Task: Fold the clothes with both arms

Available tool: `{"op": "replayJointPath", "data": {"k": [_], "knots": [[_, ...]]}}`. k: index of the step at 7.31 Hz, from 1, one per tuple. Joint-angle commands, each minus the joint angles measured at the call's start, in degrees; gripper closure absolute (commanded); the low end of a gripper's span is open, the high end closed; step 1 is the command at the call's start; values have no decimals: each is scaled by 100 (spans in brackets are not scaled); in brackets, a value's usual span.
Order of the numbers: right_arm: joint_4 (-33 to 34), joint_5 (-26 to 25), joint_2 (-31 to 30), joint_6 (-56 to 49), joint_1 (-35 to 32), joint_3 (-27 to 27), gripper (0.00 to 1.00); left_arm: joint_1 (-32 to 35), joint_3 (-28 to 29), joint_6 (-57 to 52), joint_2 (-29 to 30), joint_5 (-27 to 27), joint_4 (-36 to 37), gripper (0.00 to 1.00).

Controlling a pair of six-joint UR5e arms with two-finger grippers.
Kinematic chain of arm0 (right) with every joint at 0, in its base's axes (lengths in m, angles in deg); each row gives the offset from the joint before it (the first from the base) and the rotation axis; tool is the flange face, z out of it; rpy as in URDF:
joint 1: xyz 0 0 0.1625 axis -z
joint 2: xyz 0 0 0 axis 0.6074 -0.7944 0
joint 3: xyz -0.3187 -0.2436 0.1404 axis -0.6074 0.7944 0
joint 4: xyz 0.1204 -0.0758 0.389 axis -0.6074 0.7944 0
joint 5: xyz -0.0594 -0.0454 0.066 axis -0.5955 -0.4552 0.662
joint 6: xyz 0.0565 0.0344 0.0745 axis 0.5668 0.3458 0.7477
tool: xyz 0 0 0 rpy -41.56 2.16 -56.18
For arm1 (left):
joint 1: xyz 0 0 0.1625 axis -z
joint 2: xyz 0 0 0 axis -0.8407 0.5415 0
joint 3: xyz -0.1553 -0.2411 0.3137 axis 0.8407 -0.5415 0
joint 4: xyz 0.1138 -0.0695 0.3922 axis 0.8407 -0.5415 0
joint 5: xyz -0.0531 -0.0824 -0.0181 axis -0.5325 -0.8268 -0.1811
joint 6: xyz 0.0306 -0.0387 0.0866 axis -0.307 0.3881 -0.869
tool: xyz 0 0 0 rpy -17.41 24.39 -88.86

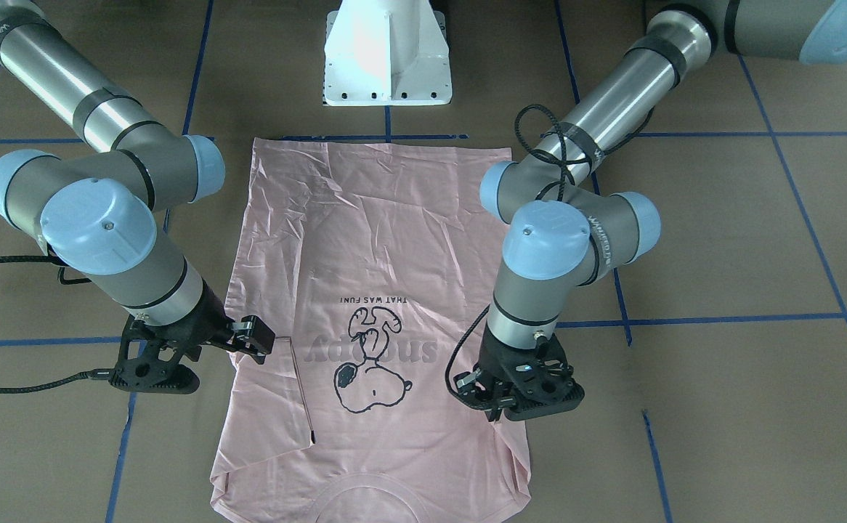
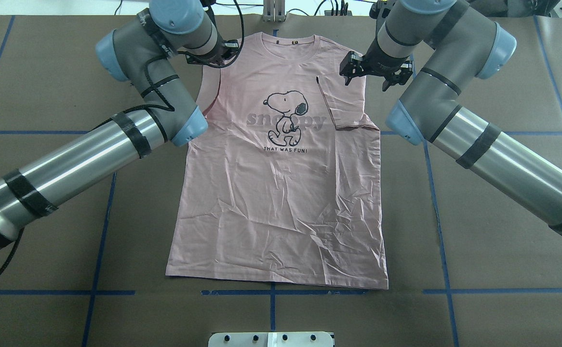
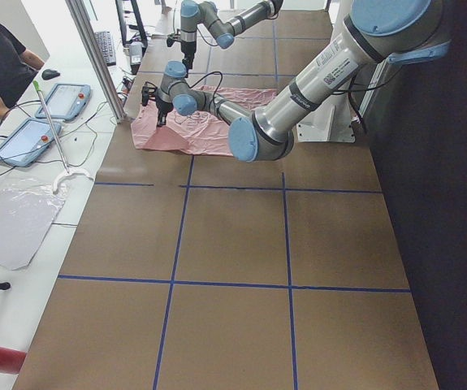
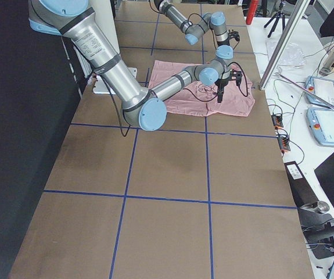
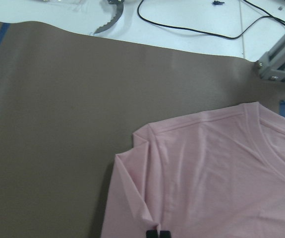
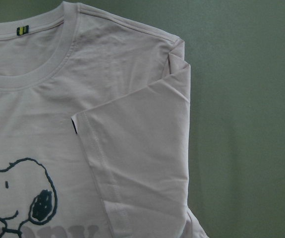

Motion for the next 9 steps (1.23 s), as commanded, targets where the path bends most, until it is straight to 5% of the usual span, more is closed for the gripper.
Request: {"op": "replayJointPath", "data": {"k": [1, 4, 6, 7, 9], "knots": [[0, 12, -206, -61, -9, -162, 0, -304, 372, 373, 159, 277, -450, 100], [0, 12, -224, -70, -9, -162, 0, -464, 381, 716, 203, 332, -618, 98], [0, 12, -224, -61, 0, -162, 0, -464, 390, 839, 220, 332, -723, 51], [0, 12, -224, -53, 9, -162, 0, -455, 372, 840, 220, 332, -768, 1], [17, 56, -546, 61, 26, -712, 0, -455, -177, 884, 90, 236, -620, 0]]}}
